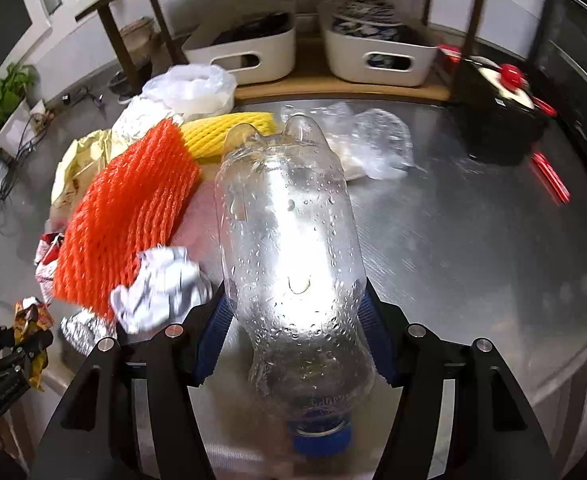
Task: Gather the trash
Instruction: 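Lower both held items into the bin below and open both tools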
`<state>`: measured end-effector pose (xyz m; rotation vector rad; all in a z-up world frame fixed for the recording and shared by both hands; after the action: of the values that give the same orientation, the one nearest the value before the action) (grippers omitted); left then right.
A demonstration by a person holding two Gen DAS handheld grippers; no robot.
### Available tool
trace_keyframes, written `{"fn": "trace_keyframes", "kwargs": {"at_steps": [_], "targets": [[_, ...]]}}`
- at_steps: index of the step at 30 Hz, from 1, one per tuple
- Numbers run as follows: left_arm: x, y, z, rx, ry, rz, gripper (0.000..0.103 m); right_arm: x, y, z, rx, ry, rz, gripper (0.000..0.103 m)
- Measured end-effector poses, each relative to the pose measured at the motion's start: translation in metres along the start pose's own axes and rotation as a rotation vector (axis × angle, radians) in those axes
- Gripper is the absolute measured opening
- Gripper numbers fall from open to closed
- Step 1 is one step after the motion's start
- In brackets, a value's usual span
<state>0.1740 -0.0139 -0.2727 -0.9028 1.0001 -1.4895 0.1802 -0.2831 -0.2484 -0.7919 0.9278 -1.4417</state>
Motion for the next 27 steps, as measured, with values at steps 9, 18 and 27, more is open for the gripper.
{"fn": "trace_keyframes", "kwargs": {"at_steps": [9, 18, 27], "targets": [[0.000, -0.035, -0.047, 0.020, 0.006, -0.026, 0.030, -0.012, -0.051, -0.055, 0.008, -0.031, 0.027, 0.062], [0.000, -0.051, -0.107, -0.017, 0.011, -0.057, 0.030, -0.049, -0.076, -0.130, -0.049, -0.065, 0.108, 0.062], [0.008, -0.009, -0.163, -0.127, 0.016, -0.097, 0.030, -0.059, -0.033, -0.197, -0.157, -0.025, 0.137, 0.062]]}}
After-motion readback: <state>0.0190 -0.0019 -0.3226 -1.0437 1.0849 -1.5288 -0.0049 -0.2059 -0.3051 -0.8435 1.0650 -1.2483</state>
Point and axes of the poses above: each gripper's, at about its wrist camera, not at the fingertips, and y roughly the way its jaws point, x to its right, z to its top, the point moved 2 cm from there along y, roughly the way its jaws point, and after that the axes turned 5 degrees about -y, right-handed, at the moved point
